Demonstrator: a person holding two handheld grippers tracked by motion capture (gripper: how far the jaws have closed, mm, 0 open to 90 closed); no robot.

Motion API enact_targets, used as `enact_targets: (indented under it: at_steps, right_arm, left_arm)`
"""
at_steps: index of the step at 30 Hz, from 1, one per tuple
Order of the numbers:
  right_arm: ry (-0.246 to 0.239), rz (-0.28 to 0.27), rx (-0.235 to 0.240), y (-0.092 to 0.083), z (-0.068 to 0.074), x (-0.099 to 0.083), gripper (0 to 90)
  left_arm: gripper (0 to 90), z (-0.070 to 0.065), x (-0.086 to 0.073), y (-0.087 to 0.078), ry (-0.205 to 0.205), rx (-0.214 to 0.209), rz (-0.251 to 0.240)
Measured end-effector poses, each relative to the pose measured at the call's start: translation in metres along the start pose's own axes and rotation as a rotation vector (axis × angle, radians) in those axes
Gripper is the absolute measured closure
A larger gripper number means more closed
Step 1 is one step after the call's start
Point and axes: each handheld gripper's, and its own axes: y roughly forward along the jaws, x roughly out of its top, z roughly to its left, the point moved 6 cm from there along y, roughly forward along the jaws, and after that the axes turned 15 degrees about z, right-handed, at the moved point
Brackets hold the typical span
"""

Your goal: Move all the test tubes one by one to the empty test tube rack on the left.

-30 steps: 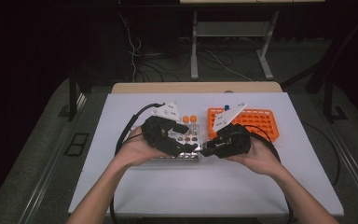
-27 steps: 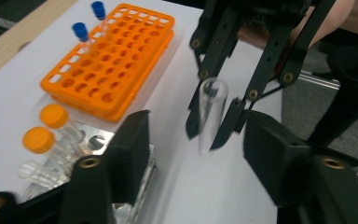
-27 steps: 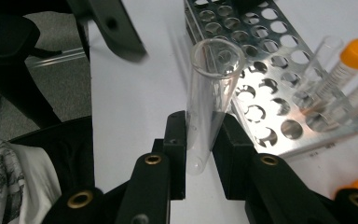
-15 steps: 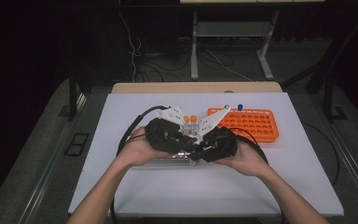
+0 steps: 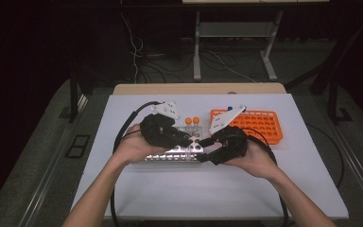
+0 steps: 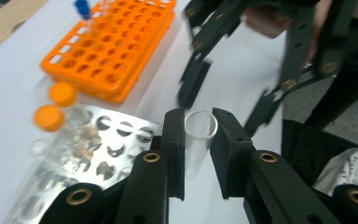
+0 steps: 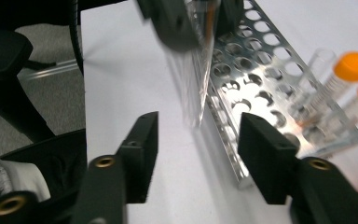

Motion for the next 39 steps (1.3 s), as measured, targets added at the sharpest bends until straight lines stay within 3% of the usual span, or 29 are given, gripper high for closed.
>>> enact_targets:
  at_steps: [10, 12, 14, 25, 39]
  right_arm:
    - [0.120, -0.021, -0.016, -0.015, -0.009, -0.033, 11.1]
    - [0.139, -0.023, -0.008, -0.018, -0.009, -0.040, 9.5]
    - [0.158, -0.023, -0.008, -0.021, -0.008, -0.047, 0.4]
    - [0.207, -0.061, -0.011, -0.037, -0.004, -0.079, 0.3]
    - [0.264, -0.070, -0.035, -0.041, -0.014, -0.107, 0.3]
  left_arm:
    - [74.7, 0.030, -0.006, -0.013, -0.075, 0.057, -0.022]
    - [74.7, 0.037, -0.008, -0.015, -0.091, 0.071, -0.027]
    - [74.7, 0.043, -0.009, -0.015, -0.103, 0.081, -0.028]
    - [74.7, 0.076, -0.010, -0.009, -0.160, 0.116, -0.036]
    - [74.7, 0.103, -0.012, 0.006, -0.205, 0.138, -0.055]
